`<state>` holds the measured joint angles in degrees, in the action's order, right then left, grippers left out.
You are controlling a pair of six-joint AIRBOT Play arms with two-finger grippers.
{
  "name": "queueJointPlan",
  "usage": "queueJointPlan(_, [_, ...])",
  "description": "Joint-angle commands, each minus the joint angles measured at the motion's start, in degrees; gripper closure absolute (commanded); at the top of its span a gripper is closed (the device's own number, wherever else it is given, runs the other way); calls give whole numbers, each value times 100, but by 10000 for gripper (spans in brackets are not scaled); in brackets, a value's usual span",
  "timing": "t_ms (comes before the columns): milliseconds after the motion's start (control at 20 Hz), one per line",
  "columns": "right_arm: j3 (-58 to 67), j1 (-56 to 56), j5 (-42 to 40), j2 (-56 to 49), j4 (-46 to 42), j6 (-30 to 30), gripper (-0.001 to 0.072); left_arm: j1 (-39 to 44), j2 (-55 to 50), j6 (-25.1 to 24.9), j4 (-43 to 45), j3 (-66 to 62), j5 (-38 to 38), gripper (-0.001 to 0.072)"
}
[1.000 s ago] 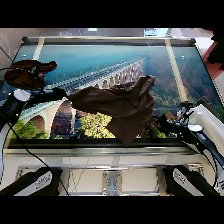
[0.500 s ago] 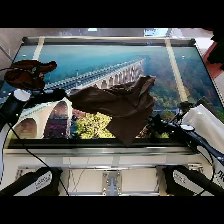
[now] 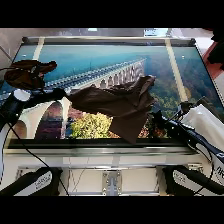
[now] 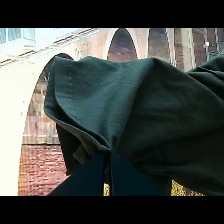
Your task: Fold the shirts.
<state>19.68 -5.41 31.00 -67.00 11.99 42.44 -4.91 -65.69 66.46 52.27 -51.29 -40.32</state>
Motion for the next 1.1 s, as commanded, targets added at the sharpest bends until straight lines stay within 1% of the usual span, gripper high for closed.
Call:
queueJointPlan(0, [468, 4, 715, 76, 179, -551, 685, -11, 13, -35, 2, -109, 24, 693])
queueJointPlan(50, [691, 4, 933, 225, 173, -682, 686, -11, 59, -70, 4, -273, -11, 694])
queueJointPlan(150, [1147, 4, 1137, 748, -42, -671, 686, -11, 323, -323, 11, -802, -57, 694])
queueJointPlan(250, [1652, -7, 1128, 1587, -778, -417, 687, -11, 737, -529, 208, -1519, -72, 694])
queueJointPlan(350, [2210, -114, 1067, 2590, -1974, 470, 687, -11, 1215, -505, 826, -2243, -164, 694])
queueJointPlan(450, [2833, -378, 1139, 3674, -3630, 1744, 687, -11, 1716, -341, 1565, -2815, -402, 694])
queueJointPlan(500, [3167, -505, 1215, 4221, -4568, 2437, 687, -9, 1969, -136, 1926, -3034, -531, 694])
queueJointPlan(600, [3762, -684, 1397, 5090, -6133, 3644, 687, -9, 2389, 199, 2269, -3359, -809, 695])
queueJointPlan(650, [4022, -728, 1565, 5377, -6625, 3995, 687, -7, 2557, 197, 2262, -3482, -933, 695])
queueJointPlan(700, [4297, -748, 1805, 5560, -6937, 4205, 687, -7, 2688, 195, 2208, -3611, -1021, 695])
queueJointPlan(800, [4778, -748, 2114, 5595, -7062, 4225, 687, -7, 2778, 197, 2107, -3936, -1139, 695])
queueJointPlan(950, [5235, -748, 1784, 5272, -7095, 4170, 687, -7, 2776, 199, 2063, -4271, -1176, 696])
queueJointPlan(1050, [5377, -745, 1550, 4800, -7088, 4013, 687, -7, 2684, 323, 2085, -4273, -1296, 696])
